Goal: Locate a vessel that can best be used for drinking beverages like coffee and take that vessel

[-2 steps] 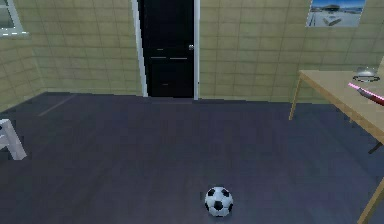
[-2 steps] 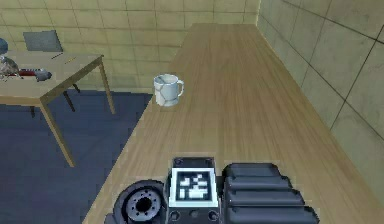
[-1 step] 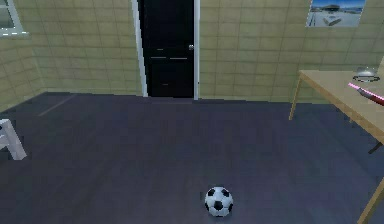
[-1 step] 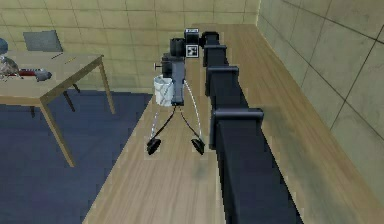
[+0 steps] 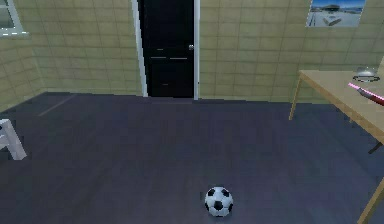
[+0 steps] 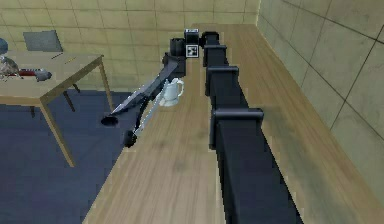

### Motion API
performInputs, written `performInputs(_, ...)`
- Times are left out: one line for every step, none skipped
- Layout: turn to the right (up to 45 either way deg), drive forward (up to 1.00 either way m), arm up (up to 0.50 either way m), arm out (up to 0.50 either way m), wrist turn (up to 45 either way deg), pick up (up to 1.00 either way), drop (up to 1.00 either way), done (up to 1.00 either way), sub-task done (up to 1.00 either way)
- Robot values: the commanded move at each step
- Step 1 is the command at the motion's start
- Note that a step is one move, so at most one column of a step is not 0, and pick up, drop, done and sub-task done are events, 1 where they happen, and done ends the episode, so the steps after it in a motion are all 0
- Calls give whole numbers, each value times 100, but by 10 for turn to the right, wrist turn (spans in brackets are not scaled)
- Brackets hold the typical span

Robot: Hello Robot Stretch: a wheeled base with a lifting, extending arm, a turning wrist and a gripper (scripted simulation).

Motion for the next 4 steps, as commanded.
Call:
performInputs(0,0,0,0,450,0,0,0,0)
performInputs(0,0,0,0,450,0,0,0,0)
performInputs(0,0,0,0,270,0,0,0,0)
performInputs(0,0,0,0,0,100,0,0,0)
